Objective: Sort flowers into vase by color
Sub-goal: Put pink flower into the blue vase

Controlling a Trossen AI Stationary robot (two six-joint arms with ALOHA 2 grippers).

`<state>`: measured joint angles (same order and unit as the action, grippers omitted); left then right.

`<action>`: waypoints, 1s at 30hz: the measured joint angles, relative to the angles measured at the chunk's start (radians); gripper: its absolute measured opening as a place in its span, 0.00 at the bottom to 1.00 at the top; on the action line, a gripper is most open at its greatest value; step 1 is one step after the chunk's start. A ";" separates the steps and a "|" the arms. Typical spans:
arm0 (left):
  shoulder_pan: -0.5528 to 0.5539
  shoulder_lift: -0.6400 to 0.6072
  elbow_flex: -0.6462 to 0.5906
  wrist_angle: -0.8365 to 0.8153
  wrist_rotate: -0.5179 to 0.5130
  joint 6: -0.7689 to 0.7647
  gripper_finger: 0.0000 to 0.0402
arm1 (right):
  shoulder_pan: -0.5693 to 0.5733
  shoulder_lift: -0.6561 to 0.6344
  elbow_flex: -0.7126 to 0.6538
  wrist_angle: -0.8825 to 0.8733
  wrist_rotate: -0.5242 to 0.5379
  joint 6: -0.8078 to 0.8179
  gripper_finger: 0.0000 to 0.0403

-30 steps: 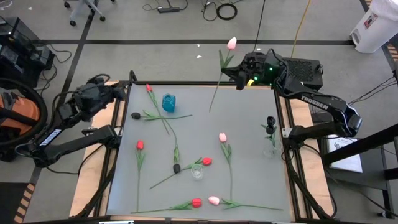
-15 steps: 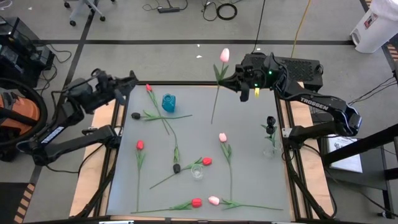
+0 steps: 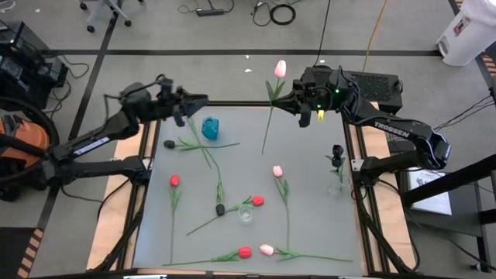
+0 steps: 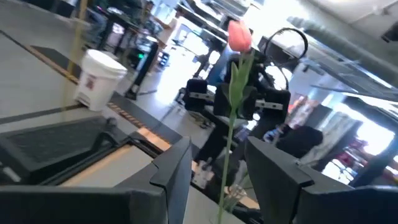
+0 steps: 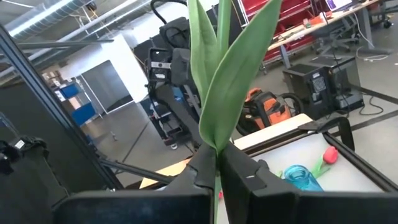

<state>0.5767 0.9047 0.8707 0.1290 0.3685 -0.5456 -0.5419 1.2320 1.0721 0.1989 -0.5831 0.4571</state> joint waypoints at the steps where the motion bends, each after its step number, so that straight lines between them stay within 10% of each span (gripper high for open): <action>1: -0.009 0.024 0.006 0.014 0.003 -0.001 0.39 | 0.000 0.000 0.000 0.000 0.000 0.000 0.01; 30: -0.189 0.544 0.407 0.177 0.004 0.001 0.39 | 0.054 0.000 0.000 -0.060 0.005 -0.032 0.01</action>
<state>0.3880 1.4488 1.2775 0.3064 0.3729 -0.5446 -0.4877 1.2324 1.0721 0.1390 -0.5781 0.4253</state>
